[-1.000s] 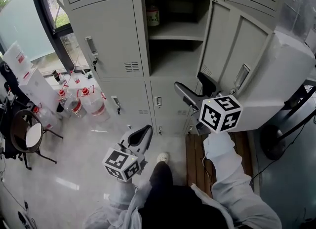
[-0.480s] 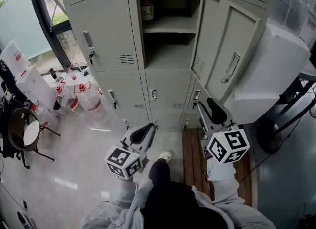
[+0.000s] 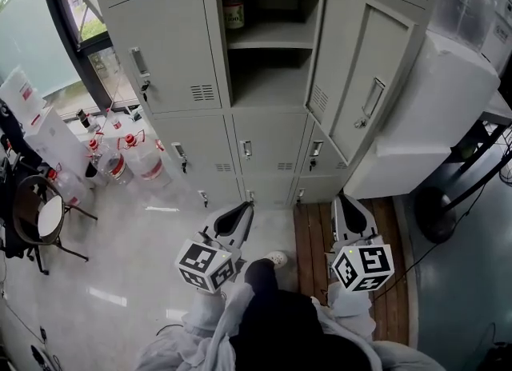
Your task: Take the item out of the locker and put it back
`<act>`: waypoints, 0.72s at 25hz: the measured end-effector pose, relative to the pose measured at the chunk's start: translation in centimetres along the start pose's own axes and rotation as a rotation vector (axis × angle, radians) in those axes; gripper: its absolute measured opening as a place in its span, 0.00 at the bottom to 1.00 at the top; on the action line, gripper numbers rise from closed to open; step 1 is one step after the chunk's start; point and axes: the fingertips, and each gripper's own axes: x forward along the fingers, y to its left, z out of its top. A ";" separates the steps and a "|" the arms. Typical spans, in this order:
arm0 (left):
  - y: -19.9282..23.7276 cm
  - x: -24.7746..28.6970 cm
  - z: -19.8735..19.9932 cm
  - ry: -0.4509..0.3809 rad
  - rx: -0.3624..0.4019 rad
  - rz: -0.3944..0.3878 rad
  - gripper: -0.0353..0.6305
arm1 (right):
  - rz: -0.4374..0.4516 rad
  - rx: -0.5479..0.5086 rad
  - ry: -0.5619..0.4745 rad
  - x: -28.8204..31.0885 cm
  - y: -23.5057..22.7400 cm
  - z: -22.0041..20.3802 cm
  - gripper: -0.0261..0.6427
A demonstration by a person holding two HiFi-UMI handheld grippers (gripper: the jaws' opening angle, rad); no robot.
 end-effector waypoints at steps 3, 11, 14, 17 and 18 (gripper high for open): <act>0.3 -0.2 -0.4 0.001 -0.009 0.007 0.08 | 0.001 0.017 0.004 0.2 0.3 -0.4 0.04; 0.8 0.1 -0.4 0.009 0.003 0.003 0.08 | -0.018 -0.068 0.030 1.1 0.6 -0.5 0.04; 0.9 0.2 -0.4 0.011 0.004 0.000 0.08 | -0.018 -0.056 0.035 1.4 0.6 -0.6 0.04; 1.1 0.4 -0.4 0.015 0.003 0.003 0.08 | -0.019 -0.052 0.035 1.6 0.5 -0.6 0.04; 1.1 0.4 -0.5 0.017 0.004 0.003 0.08 | -0.018 -0.050 0.035 1.7 0.5 -0.6 0.04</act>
